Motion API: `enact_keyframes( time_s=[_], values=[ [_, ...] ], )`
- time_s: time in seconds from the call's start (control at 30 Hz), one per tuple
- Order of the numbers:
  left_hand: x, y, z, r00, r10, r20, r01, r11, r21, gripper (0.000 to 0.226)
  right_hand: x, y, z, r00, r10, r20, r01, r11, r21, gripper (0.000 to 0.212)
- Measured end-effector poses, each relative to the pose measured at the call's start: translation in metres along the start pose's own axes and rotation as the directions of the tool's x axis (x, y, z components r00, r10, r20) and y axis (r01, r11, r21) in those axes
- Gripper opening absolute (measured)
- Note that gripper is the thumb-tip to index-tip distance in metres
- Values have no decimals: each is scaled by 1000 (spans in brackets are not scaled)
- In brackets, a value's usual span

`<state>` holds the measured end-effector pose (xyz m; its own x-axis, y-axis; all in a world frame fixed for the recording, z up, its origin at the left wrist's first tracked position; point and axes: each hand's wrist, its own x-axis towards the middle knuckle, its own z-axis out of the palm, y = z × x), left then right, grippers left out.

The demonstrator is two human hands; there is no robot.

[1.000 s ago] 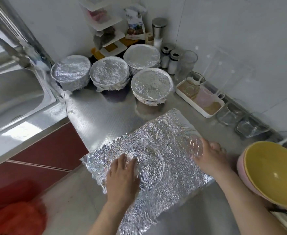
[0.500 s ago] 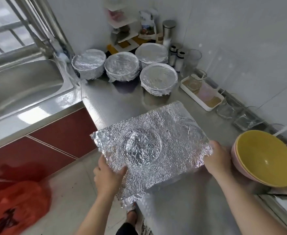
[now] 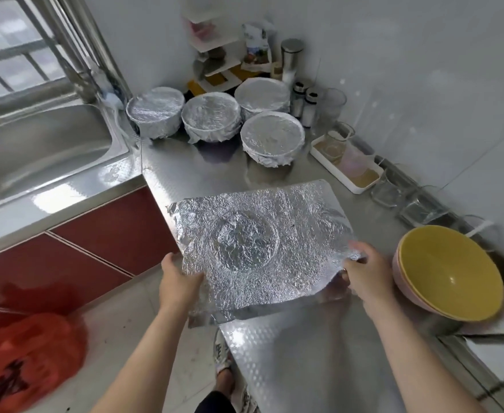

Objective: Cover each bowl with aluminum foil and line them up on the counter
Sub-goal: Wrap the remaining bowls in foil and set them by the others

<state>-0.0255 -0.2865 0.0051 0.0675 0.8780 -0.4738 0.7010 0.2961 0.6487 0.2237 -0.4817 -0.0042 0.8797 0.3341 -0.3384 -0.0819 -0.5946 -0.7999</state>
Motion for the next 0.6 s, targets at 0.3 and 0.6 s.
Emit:
enact_keyframes(
  time_s=[0.3, 0.6],
  values=[
    [-73, 36, 56, 620, 614, 489, -772, 588, 241, 83, -31, -63, -12, 941, -314, 127, 330, 933, -141, 11],
    [-69, 94, 24, 436, 897, -73, -894, 441, 82, 15, -37, -101, -34, 950, -246, 191, 135, 879, 458, 50]
  ],
)
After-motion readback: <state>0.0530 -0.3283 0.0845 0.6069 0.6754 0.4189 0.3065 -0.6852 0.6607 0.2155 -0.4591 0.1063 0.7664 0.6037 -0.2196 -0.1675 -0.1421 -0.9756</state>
